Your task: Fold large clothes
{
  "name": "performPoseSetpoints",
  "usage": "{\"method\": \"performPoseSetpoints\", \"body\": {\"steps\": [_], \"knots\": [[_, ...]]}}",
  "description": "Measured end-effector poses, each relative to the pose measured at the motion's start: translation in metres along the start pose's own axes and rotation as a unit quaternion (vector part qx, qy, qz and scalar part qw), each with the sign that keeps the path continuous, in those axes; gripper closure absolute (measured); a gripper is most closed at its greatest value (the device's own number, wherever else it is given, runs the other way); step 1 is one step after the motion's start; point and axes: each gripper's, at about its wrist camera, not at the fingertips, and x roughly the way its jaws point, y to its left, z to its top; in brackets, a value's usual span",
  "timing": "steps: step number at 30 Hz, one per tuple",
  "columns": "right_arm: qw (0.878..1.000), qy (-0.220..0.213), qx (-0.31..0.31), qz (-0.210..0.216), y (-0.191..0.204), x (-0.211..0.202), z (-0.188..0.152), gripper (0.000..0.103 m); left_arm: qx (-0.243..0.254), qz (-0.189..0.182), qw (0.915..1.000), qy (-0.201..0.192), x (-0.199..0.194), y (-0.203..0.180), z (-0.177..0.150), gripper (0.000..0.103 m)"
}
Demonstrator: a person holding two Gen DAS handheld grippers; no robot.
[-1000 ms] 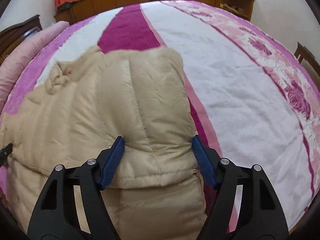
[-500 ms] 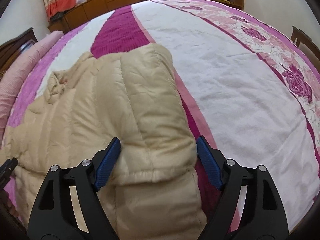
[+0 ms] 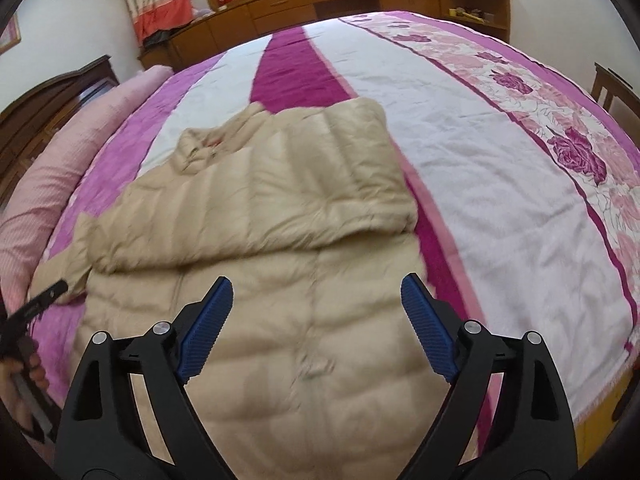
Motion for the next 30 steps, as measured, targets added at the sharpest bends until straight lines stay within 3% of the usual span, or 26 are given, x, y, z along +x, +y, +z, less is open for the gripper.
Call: {"method": "performPoseSetpoints", "body": {"steps": [8, 14, 17, 23, 28, 30], "knots": [[0.999, 0.023, -0.02, 0.01, 0.025, -0.02, -0.041, 0.014, -0.058, 0.014, 0.9981, 0.013, 0.011, 0.063, -0.003, 0.02], [0.999, 0.047, -0.022, -0.013, 0.031, -0.022, -0.063, 0.014, -0.121, 0.034, 0.9919, 0.02, 0.038, 0.112, 0.001, 0.02], [0.999, 0.05, -0.012, -0.016, 0.033, -0.023, -0.071, 0.014, -0.15, 0.026, 0.9881, 0.019, 0.051, 0.132, 0.007, 0.02], [0.997, 0.064, -0.005, -0.032, 0.036, -0.02, -0.08, 0.013, -0.188, 0.009, 0.9821, 0.011, 0.075, 0.155, 0.023, 0.02], [0.996, 0.071, -0.009, -0.045, 0.04, -0.02, -0.087, 0.006, -0.189, 0.009, 0.9819, -0.001, 0.083, 0.162, 0.031, 0.02], [0.996, 0.075, -0.013, -0.05, 0.042, -0.02, -0.088, 0.006, -0.192, 0.012, 0.9812, -0.005, 0.084, 0.165, 0.033, 0.027]]}}
